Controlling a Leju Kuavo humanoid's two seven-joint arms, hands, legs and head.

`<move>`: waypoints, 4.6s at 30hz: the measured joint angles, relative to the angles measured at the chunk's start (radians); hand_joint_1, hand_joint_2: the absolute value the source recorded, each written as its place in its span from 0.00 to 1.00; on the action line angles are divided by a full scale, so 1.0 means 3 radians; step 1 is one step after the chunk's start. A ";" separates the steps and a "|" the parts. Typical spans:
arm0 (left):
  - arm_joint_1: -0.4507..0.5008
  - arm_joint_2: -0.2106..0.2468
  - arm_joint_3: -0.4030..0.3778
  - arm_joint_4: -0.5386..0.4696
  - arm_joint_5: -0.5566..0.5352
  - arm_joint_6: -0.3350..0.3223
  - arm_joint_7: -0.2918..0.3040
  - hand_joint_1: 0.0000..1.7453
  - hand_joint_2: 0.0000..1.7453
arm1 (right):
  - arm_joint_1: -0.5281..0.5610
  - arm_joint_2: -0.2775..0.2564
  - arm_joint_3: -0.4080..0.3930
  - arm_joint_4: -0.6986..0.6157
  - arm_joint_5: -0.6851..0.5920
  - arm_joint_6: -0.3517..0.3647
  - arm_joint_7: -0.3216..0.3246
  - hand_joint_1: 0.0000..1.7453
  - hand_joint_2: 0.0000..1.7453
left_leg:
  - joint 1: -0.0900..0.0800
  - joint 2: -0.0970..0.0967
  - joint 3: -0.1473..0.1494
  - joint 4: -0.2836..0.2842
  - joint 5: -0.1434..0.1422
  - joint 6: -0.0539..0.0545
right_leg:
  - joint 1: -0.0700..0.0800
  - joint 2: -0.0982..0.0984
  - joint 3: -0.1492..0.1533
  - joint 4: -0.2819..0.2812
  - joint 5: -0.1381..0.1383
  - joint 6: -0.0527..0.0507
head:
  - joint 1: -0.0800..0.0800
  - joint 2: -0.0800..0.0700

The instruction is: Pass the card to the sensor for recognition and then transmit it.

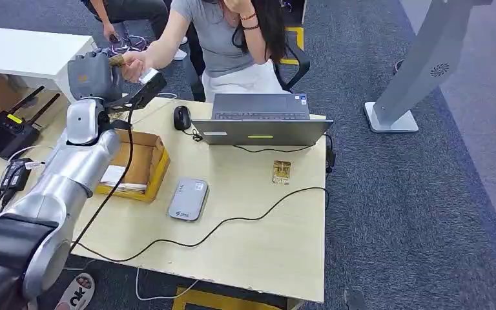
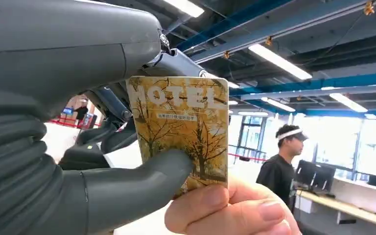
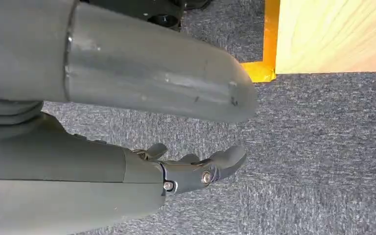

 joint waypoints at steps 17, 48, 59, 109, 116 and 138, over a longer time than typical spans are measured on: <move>0.0307 0.0018 0.0027 -0.0255 0.0098 0.0174 -0.0262 0.00 1.00 | 0.0030 0.0000 0.0003 0.0000 -0.0047 -0.0002 -0.0055 0.00 0.00 | 0.0000 0.0000 0.0001 0.0000 0.0000 0.0000 | 0.0000 0.0001 -0.0001 -0.0001 0.0000 0.0000 | 0.0000 0.0000; 0.2838 0.0242 0.0289 -0.3160 0.0210 -0.0052 -0.0537 0.00 1.00 | 0.0282 -0.0039 -0.0299 0.0000 -0.0310 -0.0066 -0.0355 0.00 0.00 | -0.0001 0.0001 -0.0007 -0.0003 -0.0001 0.0001 | -0.0001 -0.0001 -0.0010 -0.0003 -0.0002 0.0001 | -0.0001 0.0000; 0.3319 0.0268 0.0319 -0.3394 0.0141 -0.0140 -0.0585 0.00 1.00 | 0.0324 -0.0052 -0.0388 0.0000 -0.0361 -0.0069 -0.0413 0.00 0.00 | -0.0001 0.0002 -0.0009 -0.0004 -0.0002 0.0000 | -0.0001 -0.0001 -0.0011 -0.0004 -0.0002 0.0001 | 0.0000 0.0000; 0.2824 0.0375 0.0323 -0.2726 0.0207 -0.1250 -0.0108 0.00 1.00 | 0.0340 -0.0084 -0.0548 -0.0004 -0.0191 0.0011 -0.0342 0.00 0.00 | 0.0000 0.0000 -0.0009 -0.0004 -0.0001 0.0000 | 0.0000 -0.0001 -0.0012 -0.0004 -0.0002 0.0001 | 0.0000 0.0000; 0.2831 0.0376 0.0323 -0.2726 0.0229 -0.1259 -0.0078 0.00 1.00 | 0.0341 -0.0095 -0.0561 -0.0004 -0.0189 0.0027 -0.0342 0.00 0.00 | 0.0000 0.0000 -0.0009 -0.0004 0.0000 0.0000 | 0.0000 -0.0001 -0.0012 -0.0003 -0.0002 0.0001 | 0.0000 0.0000; 0.2653 0.0381 0.0328 -0.2477 0.0263 -0.1330 -0.0020 0.00 1.00 | 0.0333 -0.0098 -0.0562 -0.0005 -0.0118 0.0034 -0.0314 0.00 0.00 | 0.0000 0.0000 -0.0009 -0.0004 0.0000 0.0000 | 0.0000 -0.0001 -0.0012 -0.0003 -0.0002 0.0001 | 0.0000 0.0000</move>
